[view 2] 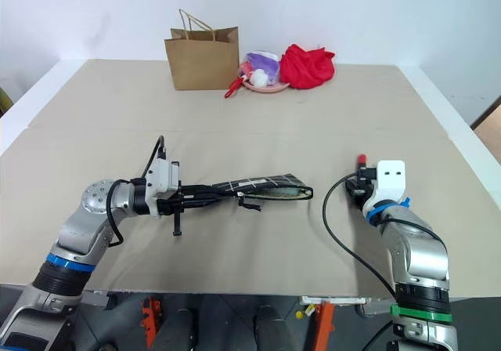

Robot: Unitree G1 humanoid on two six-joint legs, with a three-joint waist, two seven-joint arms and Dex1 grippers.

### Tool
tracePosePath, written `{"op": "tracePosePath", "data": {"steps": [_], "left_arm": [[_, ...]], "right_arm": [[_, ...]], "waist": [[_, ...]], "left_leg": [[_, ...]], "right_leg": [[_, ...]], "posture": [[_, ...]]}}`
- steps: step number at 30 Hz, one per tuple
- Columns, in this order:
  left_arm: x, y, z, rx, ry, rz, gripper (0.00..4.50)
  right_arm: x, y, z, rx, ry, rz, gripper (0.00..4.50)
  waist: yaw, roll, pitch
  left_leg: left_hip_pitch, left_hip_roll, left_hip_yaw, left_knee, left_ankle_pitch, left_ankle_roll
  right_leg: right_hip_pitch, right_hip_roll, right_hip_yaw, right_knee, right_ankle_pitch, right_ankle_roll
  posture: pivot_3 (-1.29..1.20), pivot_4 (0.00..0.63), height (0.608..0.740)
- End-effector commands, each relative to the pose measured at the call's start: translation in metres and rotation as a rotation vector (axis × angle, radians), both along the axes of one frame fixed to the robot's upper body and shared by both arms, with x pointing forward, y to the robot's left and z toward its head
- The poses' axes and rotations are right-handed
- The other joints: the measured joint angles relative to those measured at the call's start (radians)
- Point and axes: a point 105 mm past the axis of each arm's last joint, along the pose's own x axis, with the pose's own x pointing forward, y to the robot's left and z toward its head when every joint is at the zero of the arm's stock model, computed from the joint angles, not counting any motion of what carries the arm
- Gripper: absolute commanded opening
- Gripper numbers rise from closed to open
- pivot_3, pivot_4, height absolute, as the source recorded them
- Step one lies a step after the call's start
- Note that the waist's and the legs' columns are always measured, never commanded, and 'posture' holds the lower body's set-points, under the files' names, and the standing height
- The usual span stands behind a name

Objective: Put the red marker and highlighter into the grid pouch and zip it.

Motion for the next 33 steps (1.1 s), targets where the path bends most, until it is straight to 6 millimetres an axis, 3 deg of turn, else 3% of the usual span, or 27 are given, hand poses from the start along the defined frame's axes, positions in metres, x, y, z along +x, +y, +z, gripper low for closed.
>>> {"op": "tracePosePath", "data": {"steps": [1,3,5,8,9,11,13,16,19,22,33], "left_arm": [[0.000,-0.001,0.014,-0.011,-0.059,-0.008,0.00],[0.000,-0.001,0.014,-0.011,-0.059,-0.009,0.00],[0.000,-0.001,0.013,-0.010,-0.059,-0.011,0.00],[0.000,-0.001,0.013,-0.009,-0.057,-0.014,0.00],[0.000,-0.001,0.014,-0.010,-0.056,-0.018,0.00],[0.000,-0.002,0.014,-0.010,-0.056,-0.026,0.00],[0.001,-0.001,0.014,-0.008,-0.053,-0.029,0.00],[0.002,0.000,0.014,-0.009,-0.050,-0.034,0.00],[0.002,-0.001,0.015,-0.010,-0.048,-0.039,0.00],[0.002,-0.002,0.015,-0.014,-0.046,-0.042,0.00],[-0.001,-0.005,0.017,-0.023,-0.049,-0.047,0.00]], "right_arm": [[-0.011,-0.014,-0.025,-0.026,0.095,-0.065,0.62],[-0.011,-0.013,-0.024,-0.030,0.093,-0.056,0.62],[-0.005,-0.004,-0.009,-0.010,0.018,0.031,0.62],[0.001,0.011,0.027,-0.007,-0.139,0.194,0.62],[0.001,0.016,0.048,-0.014,-0.200,0.301,0.62],[-0.007,0.027,0.084,-0.010,-0.266,0.516,0.62],[-0.030,0.045,0.117,0.010,-0.241,0.818,0.62],[-0.062,0.065,0.138,0.079,-0.143,1.087,0.62],[-0.093,0.083,0.134,0.128,0.039,1.264,0.62],[-0.106,0.091,0.118,0.089,0.147,1.328,0.62],[-0.090,0.081,0.086,-0.029,0.231,1.250,0.62]], "waist": [[0.001,0.000,0.000],[0.001,0.000,0.000],[0.001,0.000,0.000],[-0.003,0.000,0.001],[-0.005,0.002,0.001],[-0.006,0.008,0.006],[-0.008,0.010,0.007],[-0.008,0.011,0.008],[-0.005,0.010,0.008],[-0.005,0.010,0.008],[-0.005,0.009,0.009]], "left_leg": [[0.000,0.000,0.000,0.000,0.000,0.000],[0.000,0.000,0.000,0.000,0.000,0.000],[0.000,0.000,0.000,0.000,0.000,0.000],[0.000,0.000,0.000,0.000,0.000,0.000],[0.000,0.000,0.000,-0.001,0.000,0.000],[0.000,0.000,0.000,-0.001,0.000,0.000],[-0.001,-0.001,0.000,-0.001,0.000,0.000],[0.001,-0.001,0.000,-0.003,-0.001,0.001],[0.000,-0.001,-0.002,-0.003,-0.003,0.005],[-0.002,-0.001,-0.001,-0.002,-0.003,0.004],[-0.003,-0.002,-0.001,0.000,-0.003,0.003]], "right_leg": [[0.001,0.000,0.000,0.000,-0.001,-0.001],[0.001,0.000,0.000,0.000,-0.001,-0.002],[0.002,0.000,0.000,0.000,-0.001,-0.002],[0.001,0.000,0.000,-0.001,-0.001,0.001],[0.001,0.000,0.000,0.000,-0.001,0.001],[0.000,0.000,0.000,0.000,-0.001,0.002],[-0.001,-0.001,0.001,0.000,-0.001,0.002],[0.000,0.000,0.000,0.000,-0.002,0.002],[0.001,0.000,-0.002,0.000,-0.005,0.000],[0.000,-0.001,-0.002,0.000,-0.007,0.001],[-0.001,-0.002,-0.002,0.000,-0.006,0.003]], "posture": [[0.00,0.150,0.740],[0.00,0.150,0.740],[0.00,0.150,0.740],[0.00,0.150,0.740],[0.00,0.150,0.740],[0.00,0.150,0.740],[0.00,0.150,0.740],[0.00,0.150,0.740],[0.00,0.150,0.740],[0.00,0.150,0.740],[0.00,0.150,0.740]]}}
